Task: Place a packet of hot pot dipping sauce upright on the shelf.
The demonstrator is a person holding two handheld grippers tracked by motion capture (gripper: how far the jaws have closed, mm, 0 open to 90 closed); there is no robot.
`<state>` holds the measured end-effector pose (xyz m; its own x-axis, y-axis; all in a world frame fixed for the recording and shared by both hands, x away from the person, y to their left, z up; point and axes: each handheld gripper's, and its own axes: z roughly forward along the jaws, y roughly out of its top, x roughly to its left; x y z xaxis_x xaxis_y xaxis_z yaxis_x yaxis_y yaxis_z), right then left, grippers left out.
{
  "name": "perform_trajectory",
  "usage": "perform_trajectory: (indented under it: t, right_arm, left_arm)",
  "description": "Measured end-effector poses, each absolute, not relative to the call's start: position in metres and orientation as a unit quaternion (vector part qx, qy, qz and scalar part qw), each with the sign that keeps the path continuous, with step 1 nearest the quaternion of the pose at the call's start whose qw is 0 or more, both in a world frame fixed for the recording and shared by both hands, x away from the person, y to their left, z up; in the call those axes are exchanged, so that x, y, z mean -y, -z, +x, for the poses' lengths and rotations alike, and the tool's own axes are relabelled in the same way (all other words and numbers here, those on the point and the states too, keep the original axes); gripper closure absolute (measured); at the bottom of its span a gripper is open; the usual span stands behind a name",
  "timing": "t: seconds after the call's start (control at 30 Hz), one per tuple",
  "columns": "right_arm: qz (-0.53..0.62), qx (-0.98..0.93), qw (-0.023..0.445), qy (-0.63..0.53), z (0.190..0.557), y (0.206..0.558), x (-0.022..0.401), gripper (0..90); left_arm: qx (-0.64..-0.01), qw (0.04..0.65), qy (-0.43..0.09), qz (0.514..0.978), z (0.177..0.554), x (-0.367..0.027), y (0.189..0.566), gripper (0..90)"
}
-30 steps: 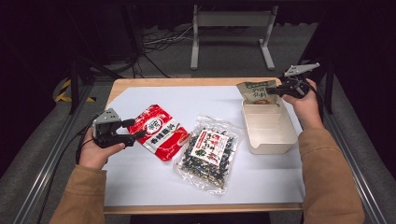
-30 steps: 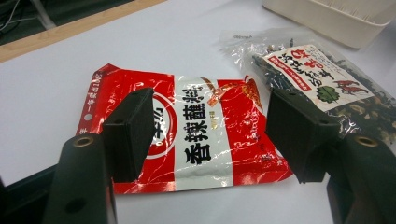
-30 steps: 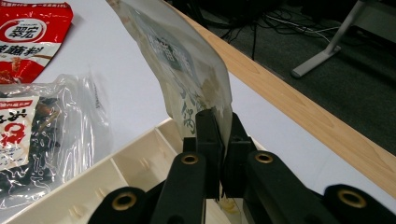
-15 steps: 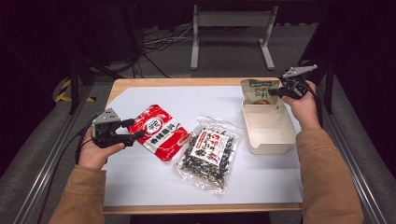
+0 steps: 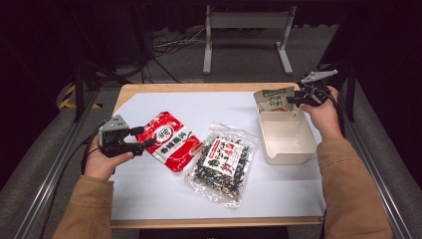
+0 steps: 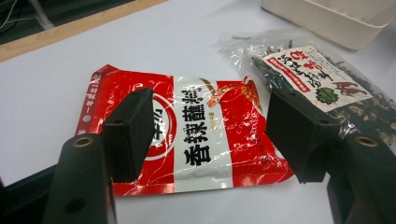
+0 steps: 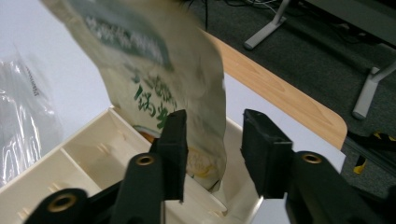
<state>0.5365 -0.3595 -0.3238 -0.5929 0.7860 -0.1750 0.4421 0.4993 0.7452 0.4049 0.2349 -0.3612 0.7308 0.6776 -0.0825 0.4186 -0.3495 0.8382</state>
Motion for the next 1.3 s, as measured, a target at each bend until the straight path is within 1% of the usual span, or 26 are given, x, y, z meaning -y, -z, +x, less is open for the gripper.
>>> perform_trajectory:
  t: [0.1, 0.5, 0.73, 0.83, 1.03, 1.1, 1.2, 1.3]
  right_arm:
    - [0.377, -0.821, 0.263, -0.338, 0.533, 0.321, 0.361, 50.7]
    - [0.395, -0.803, 0.283, -0.345, 0.512, 0.312, 0.377, 41.5]
    - [0.393, -0.798, 0.285, -0.356, 0.499, 0.306, 0.378, 38.2]
    - [0.395, -0.795, 0.297, -0.352, 0.488, 0.303, 0.376, 36.5]
    - [0.402, -0.791, 0.307, -0.345, 0.467, 0.298, 0.373, 36.1]
    - [0.403, -0.79, 0.306, -0.346, 0.459, 0.296, 0.372, 36.4]
    - [0.396, -0.79, 0.303, -0.357, 0.447, 0.294, 0.369, 36.4]
    - [0.388, -0.791, 0.296, -0.368, 0.44, 0.292, 0.365, 36.4]
  left_arm:
    - [-0.339, 0.461, -0.14, 0.808, 0.406, -0.234, 0.361, 33.6]
    - [-0.338, 0.462, -0.139, 0.808, 0.411, -0.233, 0.361, 33.0]
    - [-0.343, 0.46, -0.143, 0.807, 0.414, -0.235, 0.361, 31.4]
    - [-0.347, 0.456, -0.145, 0.806, 0.414, -0.236, 0.361, 30.7]
    - [-0.348, 0.451, -0.153, 0.808, 0.416, -0.237, 0.361, 31.0]
    - [-0.351, 0.449, -0.154, 0.807, 0.416, -0.238, 0.361, 32.5]
    - [-0.357, 0.448, -0.16, 0.804, 0.417, -0.241, 0.362, 32.4]
    - [-0.363, 0.442, -0.167, 0.803, 0.42, -0.244, 0.364, 29.9]
